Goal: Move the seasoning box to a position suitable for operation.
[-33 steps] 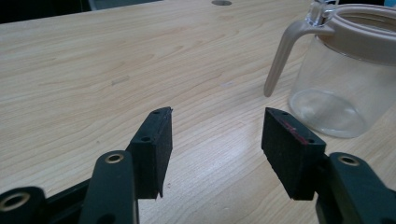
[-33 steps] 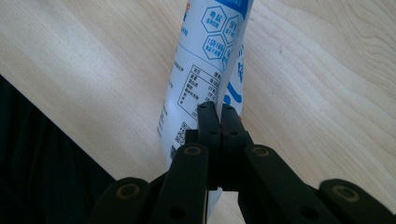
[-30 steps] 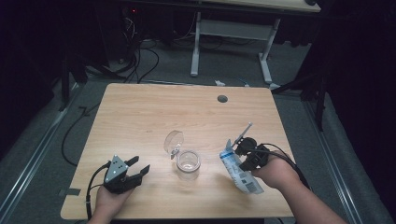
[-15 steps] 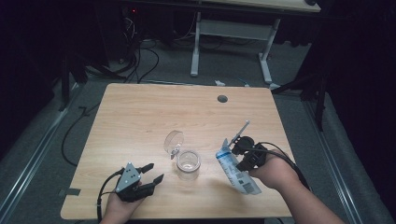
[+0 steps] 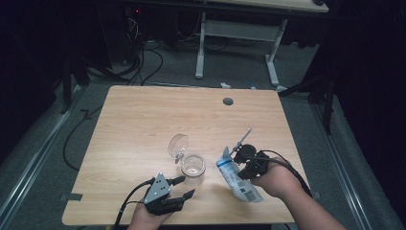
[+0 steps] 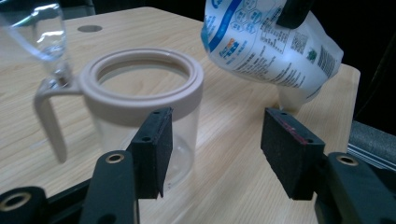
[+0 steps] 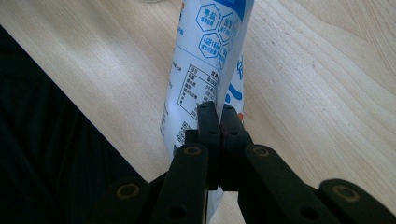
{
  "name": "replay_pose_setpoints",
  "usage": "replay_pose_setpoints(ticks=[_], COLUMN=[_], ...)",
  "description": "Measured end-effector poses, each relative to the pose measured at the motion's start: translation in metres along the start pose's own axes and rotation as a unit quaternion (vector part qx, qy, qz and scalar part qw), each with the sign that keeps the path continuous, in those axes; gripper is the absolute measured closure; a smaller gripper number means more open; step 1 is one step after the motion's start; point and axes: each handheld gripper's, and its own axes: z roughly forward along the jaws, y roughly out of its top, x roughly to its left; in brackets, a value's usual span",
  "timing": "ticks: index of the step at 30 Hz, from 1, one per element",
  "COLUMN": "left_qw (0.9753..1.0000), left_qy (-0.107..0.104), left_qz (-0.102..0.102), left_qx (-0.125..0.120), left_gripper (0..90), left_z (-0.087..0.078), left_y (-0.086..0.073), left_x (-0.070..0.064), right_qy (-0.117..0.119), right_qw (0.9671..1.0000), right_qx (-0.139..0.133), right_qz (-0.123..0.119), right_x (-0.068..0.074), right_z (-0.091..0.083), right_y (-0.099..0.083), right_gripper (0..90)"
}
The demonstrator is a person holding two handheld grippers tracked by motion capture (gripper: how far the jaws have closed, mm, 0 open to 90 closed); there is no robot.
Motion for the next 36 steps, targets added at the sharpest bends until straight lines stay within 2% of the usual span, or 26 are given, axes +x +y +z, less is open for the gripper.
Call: replay_pose_setpoints(ticks=[3, 5, 8, 10, 14, 17, 20, 21, 22, 29, 36], left_qw=[0.9999, 0.9997, 0.9992, 0.9988, 0.9983, 0.9985, 0.9985, 0.9986, 0.9985, 0.9981, 0.9973], left_qy=[-0.01, -0.02, -0.031, -0.041, -0.05, -0.046, -0.051, -0.05, -0.05, -0.056, -0.064], left_qz=[0.003, 0.011, 0.022, 0.022, 0.015, 0.028, 0.018, 0.018, 0.02, 0.023, 0.034], left_qx=[-0.001, 0.001, -0.008, -0.013, -0.025, -0.009, -0.007, -0.005, -0.003, 0.006, 0.009], left_gripper=[45.5, 45.7, 45.9, 45.9, 46.0, 45.5, 45.4, 45.1, 44.9, 39.4, 36.7], left_z=[0.01, 0.018, 0.028, 0.032, 0.032, 0.033, 0.033, 0.033, 0.034, 0.04, 0.046], left_y=[0.007, 0.014, 0.023, 0.027, 0.021, 0.016, 0.012, 0.011, 0.01, 0.007, 0.003], left_x=[-0.005, -0.011, -0.018, -0.021, -0.021, -0.021, -0.018, -0.018, -0.019, -0.024, -0.034], right_qy=[0.0, -0.004, -0.006, -0.008, -0.013, -0.012, -0.01, -0.011, -0.011, -0.006, -0.001], right_qw=[1.0, 1.0, 1.0, 0.9999, 0.9999, 0.9999, 0.9998, 0.9999, 0.9998, 1.0, 1.0], right_qx=[0.0, 0.0, -0.002, 0.0, 0.006, 0.009, 0.011, 0.01, 0.01, 0.003, 0.004], right_qz=[0.0, 0.002, 0.005, 0.006, 0.007, 0.009, 0.012, 0.007, 0.012, 0.005, -0.005], right_x=[-0.001, 0.0, 0.0, 0.002, 0.006, 0.008, 0.011, 0.011, 0.012, 0.021, 0.03], right_z=[-0.001, -0.004, -0.009, -0.011, -0.014, -0.016, -0.018, -0.019, -0.02, -0.027, -0.027], right_y=[-0.001, 0.001, 0.002, 0.004, 0.007, 0.008, 0.01, 0.012, 0.013, 0.023, 0.028], right_gripper=[90.0, 90.0, 90.0, 90.0, 90.0, 90.0, 90.0, 90.0, 90.0, 90.0, 90.0])
